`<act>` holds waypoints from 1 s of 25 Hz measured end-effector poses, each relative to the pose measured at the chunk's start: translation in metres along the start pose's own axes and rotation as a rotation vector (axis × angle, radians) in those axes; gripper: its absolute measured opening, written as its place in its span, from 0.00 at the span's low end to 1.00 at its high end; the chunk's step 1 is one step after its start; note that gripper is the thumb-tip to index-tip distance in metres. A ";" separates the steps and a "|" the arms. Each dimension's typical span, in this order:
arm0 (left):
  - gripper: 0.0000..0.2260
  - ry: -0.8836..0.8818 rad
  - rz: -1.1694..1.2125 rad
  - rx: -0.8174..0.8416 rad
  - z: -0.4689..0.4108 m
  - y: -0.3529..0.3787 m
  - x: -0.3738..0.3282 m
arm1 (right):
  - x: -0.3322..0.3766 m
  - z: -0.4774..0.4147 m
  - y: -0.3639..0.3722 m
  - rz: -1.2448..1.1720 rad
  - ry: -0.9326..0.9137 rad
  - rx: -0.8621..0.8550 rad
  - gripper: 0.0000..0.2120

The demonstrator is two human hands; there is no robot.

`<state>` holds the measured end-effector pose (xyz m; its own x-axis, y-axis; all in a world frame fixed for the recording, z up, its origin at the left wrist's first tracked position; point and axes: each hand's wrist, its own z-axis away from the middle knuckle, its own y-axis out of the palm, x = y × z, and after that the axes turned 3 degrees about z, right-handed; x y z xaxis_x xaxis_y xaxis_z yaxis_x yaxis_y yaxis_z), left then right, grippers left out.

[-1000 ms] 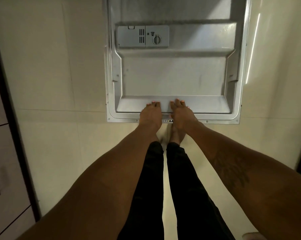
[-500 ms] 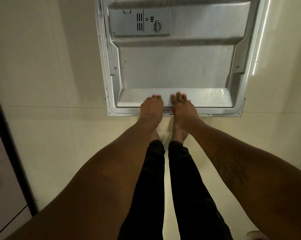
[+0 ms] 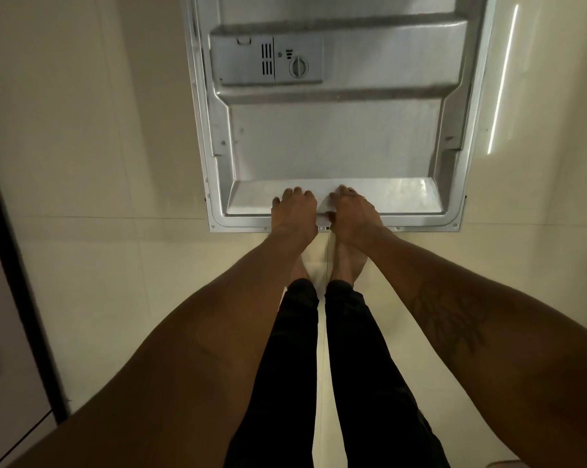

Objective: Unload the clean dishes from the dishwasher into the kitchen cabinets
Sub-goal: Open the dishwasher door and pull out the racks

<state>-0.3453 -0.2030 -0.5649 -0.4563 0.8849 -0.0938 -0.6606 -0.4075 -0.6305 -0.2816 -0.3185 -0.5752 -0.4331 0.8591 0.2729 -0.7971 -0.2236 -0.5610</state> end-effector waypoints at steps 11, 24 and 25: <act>0.14 0.000 0.067 -0.180 0.048 -0.134 -0.006 | 0.030 0.069 -0.125 -0.133 -0.001 -0.135 0.22; 0.11 0.023 0.143 -0.487 0.076 -0.305 -0.019 | 0.071 0.090 -0.298 -0.153 -0.119 -0.462 0.16; 0.12 0.030 0.148 -0.510 0.073 -0.317 -0.017 | 0.073 0.086 -0.307 -0.152 -0.132 -0.489 0.14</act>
<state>-0.1716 -0.1056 -0.3074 -0.5007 0.8353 -0.2271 -0.2135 -0.3734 -0.9028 -0.1044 -0.2268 -0.3155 -0.4027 0.7926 0.4578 -0.5790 0.1668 -0.7981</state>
